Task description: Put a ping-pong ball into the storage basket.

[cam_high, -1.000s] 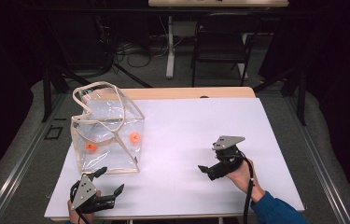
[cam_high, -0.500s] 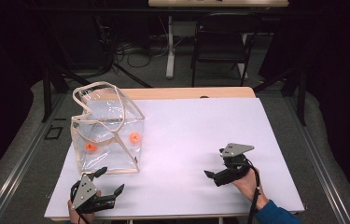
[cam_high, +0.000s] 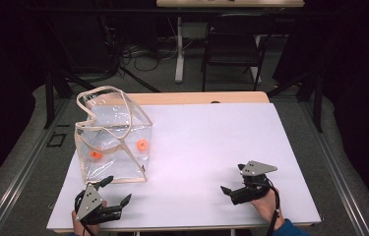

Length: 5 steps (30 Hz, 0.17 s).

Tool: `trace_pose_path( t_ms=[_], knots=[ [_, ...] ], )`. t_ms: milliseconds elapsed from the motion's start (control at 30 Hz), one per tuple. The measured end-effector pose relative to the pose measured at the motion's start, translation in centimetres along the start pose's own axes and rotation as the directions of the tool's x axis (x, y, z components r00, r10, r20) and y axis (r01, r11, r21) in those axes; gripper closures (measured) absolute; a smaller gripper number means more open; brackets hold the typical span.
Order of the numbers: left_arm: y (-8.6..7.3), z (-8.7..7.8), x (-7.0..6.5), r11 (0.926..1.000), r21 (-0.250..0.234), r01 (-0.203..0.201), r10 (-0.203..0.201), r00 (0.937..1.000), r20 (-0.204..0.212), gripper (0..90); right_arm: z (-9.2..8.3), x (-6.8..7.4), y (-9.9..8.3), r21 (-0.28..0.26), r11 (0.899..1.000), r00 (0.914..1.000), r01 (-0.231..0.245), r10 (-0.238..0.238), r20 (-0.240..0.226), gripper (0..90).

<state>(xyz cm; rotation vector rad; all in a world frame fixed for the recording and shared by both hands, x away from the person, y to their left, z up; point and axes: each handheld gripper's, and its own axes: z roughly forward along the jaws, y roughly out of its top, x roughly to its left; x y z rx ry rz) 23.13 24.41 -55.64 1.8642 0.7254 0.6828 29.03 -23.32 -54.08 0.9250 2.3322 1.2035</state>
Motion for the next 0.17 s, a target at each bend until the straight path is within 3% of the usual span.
trace_pose_path(
  t_ms=[167],
  knots=[
    [0.06, 0.0, 0.04, 1.0, -0.006, 0.002, -0.002, 0.9999, 0.012, 16.0, -0.21, 0.34, -0.24, -0.018, 1.0, 1.0, 0.003, -0.003, 0.002, 0.0]
  ],
)
